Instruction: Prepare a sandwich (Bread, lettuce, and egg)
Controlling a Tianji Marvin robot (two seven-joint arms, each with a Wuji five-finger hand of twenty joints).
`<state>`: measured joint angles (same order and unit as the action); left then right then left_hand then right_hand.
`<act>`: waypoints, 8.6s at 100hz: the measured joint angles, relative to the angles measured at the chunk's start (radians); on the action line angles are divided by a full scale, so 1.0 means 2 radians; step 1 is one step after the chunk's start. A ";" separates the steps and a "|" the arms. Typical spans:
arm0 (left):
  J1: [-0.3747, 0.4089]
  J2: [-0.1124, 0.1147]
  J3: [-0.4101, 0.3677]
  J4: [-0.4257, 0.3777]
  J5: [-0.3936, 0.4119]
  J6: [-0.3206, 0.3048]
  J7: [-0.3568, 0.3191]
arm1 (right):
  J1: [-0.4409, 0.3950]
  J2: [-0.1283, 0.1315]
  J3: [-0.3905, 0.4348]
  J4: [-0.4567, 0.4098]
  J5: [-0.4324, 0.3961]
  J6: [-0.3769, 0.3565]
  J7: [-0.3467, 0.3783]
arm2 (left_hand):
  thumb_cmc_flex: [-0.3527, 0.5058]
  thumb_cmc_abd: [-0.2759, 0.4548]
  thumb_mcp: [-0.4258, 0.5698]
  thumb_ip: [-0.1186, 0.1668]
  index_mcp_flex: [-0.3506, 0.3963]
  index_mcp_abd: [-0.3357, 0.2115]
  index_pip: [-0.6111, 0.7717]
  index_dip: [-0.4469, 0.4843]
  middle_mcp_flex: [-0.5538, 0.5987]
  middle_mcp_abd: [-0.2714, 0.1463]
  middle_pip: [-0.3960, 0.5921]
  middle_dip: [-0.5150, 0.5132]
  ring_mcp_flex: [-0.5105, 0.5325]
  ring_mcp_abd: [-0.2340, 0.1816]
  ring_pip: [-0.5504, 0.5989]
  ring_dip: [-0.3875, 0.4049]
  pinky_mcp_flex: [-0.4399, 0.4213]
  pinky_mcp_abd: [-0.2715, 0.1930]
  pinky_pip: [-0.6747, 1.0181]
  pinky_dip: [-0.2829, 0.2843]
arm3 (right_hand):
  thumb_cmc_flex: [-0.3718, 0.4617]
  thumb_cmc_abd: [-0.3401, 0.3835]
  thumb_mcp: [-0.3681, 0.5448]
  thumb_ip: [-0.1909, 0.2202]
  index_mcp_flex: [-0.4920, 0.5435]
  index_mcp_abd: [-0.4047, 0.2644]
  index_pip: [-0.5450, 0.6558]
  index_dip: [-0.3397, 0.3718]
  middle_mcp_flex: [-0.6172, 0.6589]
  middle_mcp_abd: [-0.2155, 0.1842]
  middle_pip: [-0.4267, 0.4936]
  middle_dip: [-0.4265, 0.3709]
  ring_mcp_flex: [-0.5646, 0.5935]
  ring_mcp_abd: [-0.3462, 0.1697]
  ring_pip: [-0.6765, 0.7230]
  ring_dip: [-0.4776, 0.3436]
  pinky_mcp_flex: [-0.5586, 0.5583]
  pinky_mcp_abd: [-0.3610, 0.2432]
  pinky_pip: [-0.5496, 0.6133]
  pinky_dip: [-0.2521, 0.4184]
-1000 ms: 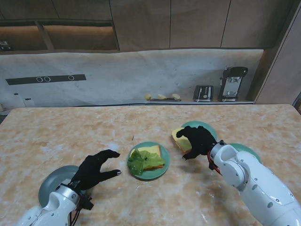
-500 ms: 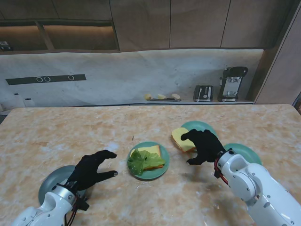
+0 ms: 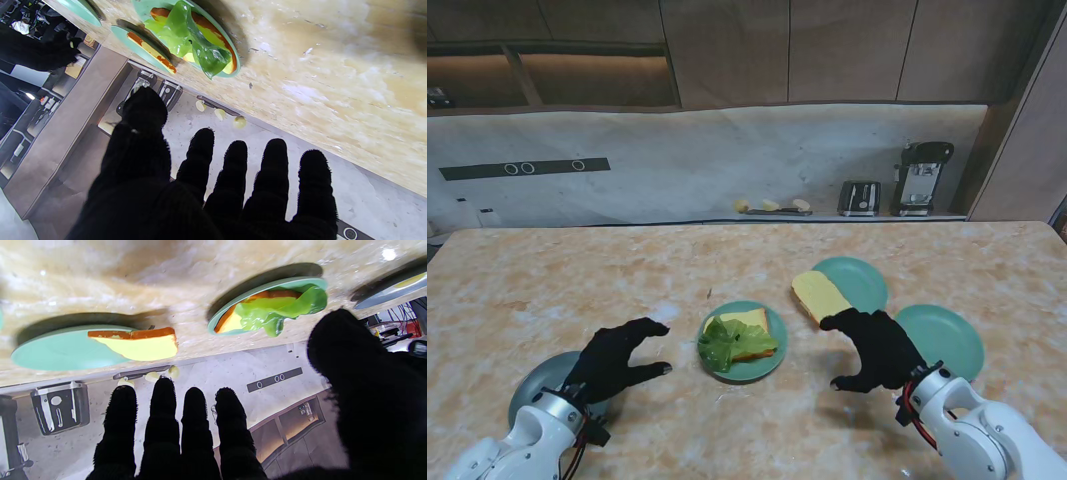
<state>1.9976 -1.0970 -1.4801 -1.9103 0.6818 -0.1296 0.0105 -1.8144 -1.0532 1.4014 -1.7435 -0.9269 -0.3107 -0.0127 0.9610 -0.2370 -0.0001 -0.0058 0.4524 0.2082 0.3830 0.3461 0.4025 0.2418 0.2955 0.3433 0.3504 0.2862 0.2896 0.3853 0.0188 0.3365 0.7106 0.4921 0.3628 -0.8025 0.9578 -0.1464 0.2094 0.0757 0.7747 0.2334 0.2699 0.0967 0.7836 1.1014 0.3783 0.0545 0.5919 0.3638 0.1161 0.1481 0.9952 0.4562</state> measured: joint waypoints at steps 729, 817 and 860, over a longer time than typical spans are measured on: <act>-0.384 0.016 0.301 0.199 -0.142 0.085 -0.182 | -0.034 0.001 0.004 0.004 0.023 0.016 0.016 | 0.102 -0.162 0.307 -0.014 -0.085 0.006 0.265 0.293 0.072 -0.025 0.148 0.408 0.133 0.001 0.198 0.399 0.192 -0.044 0.278 0.205 | -0.019 0.070 -0.126 0.050 0.013 -0.023 -0.020 -0.001 0.006 -0.001 -0.018 0.000 -0.006 -0.007 -0.022 0.000 -0.041 0.012 -0.063 0.001; -0.345 0.025 0.250 0.152 -0.101 0.071 -0.206 | -0.027 0.001 0.003 0.009 0.021 0.014 0.017 | 0.015 -0.009 0.047 0.007 -0.104 0.010 0.020 0.056 -0.057 0.000 0.032 0.086 -0.023 -0.001 0.054 0.092 0.033 -0.034 0.094 0.135 | -0.019 0.070 -0.126 0.050 0.013 -0.023 -0.020 -0.001 0.006 -0.001 -0.018 0.000 -0.006 -0.007 -0.022 0.000 -0.041 0.012 -0.063 0.005; -0.220 0.023 0.119 0.090 -0.108 0.018 -0.169 | 0.048 0.004 -0.007 0.043 -0.002 -0.010 0.030 | -0.033 0.032 0.000 0.001 -0.104 0.009 0.001 0.050 -0.068 0.000 -0.012 0.027 -0.036 -0.001 -0.002 0.028 0.013 -0.024 0.002 0.043 | -0.018 0.070 -0.126 0.050 0.013 -0.023 -0.020 -0.001 0.005 -0.001 -0.018 0.000 -0.006 -0.007 -0.025 0.000 -0.039 0.011 -0.070 0.005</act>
<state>1.5569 -1.0504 -1.2418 -1.7299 0.4665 -0.0945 -0.3266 -1.7188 -1.0443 1.3883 -1.6568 -0.9306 -0.3313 0.0465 0.8953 -0.1727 -0.0005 -0.0043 0.2440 0.2259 0.3855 0.4470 0.2662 0.2426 0.2721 0.3969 0.2784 0.2845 0.2860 0.4419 0.0445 0.2891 0.7150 0.5782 0.3271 -0.6616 0.7057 -0.0456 0.2359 0.0301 0.7348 0.2305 0.2806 0.0955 0.7479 1.1013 0.3660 0.0401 0.5413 0.3640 0.0378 0.1699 0.8552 0.4667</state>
